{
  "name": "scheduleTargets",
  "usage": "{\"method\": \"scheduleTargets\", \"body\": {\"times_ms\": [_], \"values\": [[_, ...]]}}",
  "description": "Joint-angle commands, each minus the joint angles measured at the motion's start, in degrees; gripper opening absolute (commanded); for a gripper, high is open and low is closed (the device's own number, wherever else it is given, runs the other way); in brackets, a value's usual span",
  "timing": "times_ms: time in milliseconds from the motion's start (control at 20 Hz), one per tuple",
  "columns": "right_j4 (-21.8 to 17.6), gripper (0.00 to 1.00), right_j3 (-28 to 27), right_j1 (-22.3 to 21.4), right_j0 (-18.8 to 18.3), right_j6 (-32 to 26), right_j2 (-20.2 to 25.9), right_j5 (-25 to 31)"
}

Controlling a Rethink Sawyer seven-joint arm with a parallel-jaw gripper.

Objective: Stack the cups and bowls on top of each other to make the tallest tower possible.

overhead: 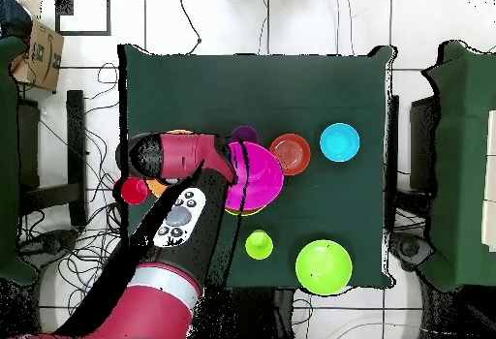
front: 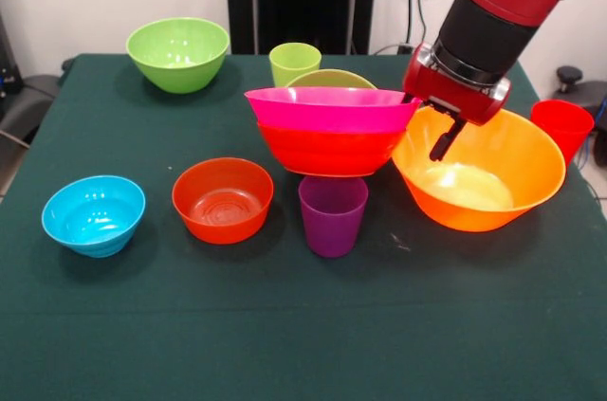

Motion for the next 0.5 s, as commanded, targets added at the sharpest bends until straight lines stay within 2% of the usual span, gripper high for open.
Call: {"method": "scheduleTargets", "body": {"times_ms": [50,300,500], "values": [[1.09,1.0,-0.8,-1.69,-1.39,5.73,6.48,-0.04],[1.22,1.0,-0.36,-3.05,-2.02,4.62,7.22,1.24],[1.07,1.0,1.54,-6.55,-2.43,3.2,7.39,4.04]]}}
